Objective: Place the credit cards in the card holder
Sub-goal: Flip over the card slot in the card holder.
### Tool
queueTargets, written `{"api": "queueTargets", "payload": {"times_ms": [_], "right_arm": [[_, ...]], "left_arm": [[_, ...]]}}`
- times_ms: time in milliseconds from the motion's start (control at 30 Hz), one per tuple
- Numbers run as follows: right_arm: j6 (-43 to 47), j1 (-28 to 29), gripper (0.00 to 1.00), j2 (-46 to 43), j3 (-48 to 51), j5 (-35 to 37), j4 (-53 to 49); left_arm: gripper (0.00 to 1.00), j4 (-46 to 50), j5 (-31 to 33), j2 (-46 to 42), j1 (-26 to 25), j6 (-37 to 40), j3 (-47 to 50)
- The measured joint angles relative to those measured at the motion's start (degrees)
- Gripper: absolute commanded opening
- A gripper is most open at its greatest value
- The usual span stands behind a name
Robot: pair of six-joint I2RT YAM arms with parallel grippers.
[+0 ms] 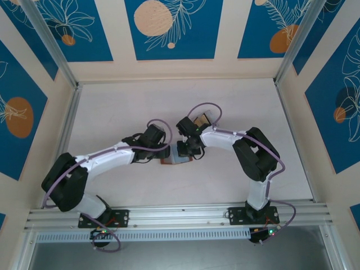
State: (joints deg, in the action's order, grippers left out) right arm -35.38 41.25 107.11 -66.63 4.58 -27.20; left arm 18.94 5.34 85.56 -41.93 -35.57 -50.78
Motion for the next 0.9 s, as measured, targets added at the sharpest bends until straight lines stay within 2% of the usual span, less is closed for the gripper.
{"api": "queueTargets", "payload": {"times_ms": [333,733,900], "right_arm": [[-0.6,0.0,0.15,-0.4,0.4,0.2,0.0],[-0.6,-0.9,0.16,-1.4,1.2,-0.5,-1.3],[-0.3,-2.3,0.21,-1.9,1.4,-2.0,-2.3]], "left_arm": [[0.46,2.4,3.6,7.6,-1.6,2.2,-0.8],[0.28,1.2,7.4,11.0,-4.0,2.7,-1.6],[0.27,-1.0,7.8,11.0,-4.4,2.1,-0.7]]}}
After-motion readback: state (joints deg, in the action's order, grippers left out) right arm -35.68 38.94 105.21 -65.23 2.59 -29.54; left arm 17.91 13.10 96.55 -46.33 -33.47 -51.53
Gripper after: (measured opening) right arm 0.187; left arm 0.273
